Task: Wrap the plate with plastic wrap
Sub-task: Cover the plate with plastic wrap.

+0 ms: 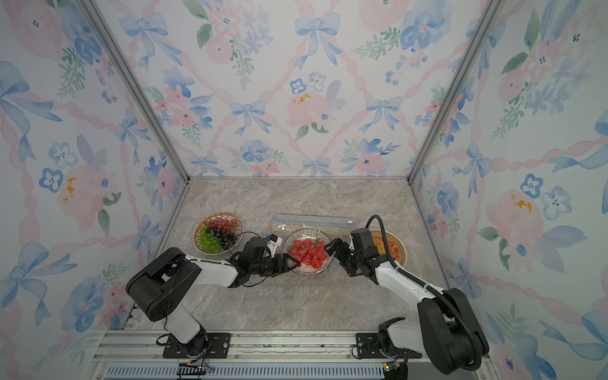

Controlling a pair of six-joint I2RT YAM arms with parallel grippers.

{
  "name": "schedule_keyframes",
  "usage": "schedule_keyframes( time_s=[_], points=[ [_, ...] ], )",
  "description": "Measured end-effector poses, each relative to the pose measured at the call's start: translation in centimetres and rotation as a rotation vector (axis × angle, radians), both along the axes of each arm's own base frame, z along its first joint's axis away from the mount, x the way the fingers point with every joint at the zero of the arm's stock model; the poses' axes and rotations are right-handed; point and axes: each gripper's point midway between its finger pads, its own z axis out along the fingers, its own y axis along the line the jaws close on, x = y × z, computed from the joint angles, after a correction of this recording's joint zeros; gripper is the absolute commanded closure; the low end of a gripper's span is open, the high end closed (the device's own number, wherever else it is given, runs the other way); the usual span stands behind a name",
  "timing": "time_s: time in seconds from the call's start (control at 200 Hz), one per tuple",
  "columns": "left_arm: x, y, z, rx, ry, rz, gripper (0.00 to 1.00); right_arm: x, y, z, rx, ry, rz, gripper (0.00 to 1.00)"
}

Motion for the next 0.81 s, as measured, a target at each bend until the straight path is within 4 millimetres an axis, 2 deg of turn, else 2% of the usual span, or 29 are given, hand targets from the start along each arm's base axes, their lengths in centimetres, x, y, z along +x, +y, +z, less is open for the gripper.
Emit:
schedule_keyframes(
  time_s=[0.14, 0.31, 0.395, 0.52, 0.645, 0.805],
  points=[
    [0.0, 0.0, 0.0, 0.002, -0.005, -0.003, 0.29, 1.6, 0.8, -0.8, -0.048, 0.012, 0.020, 0.03],
    [-0.1, -0.1, 0.0, 0.005, -0.015, -0.013, 0.30, 2.4, 3.8, -1.0, -0.053, 0.006, 0.102, 0.03],
    [-0.3, -0.3, 0.1, 0.005, -0.022, -0.025, 0.29, 2.2, 4.8, -1.0, -0.027, 0.011, 0.122, 0.03],
    [-0.7, -0.6, 0.0, 0.009, -0.020, -0.041, 0.29, 1.7, 5.1, -1.1, 0.018, 0.011, 0.120, 0.03],
    [-1.0, -0.7, 0.0, 0.010, -0.018, -0.051, 0.29, 0.2, 5.0, -0.7, 0.078, 0.006, 0.114, 0.03],
    [-1.8, -0.1, 0.0, 0.010, -0.018, -0.052, 0.27, -2.0, 4.1, -1.3, 0.131, 0.026, 0.092, 0.03]
  ],
)
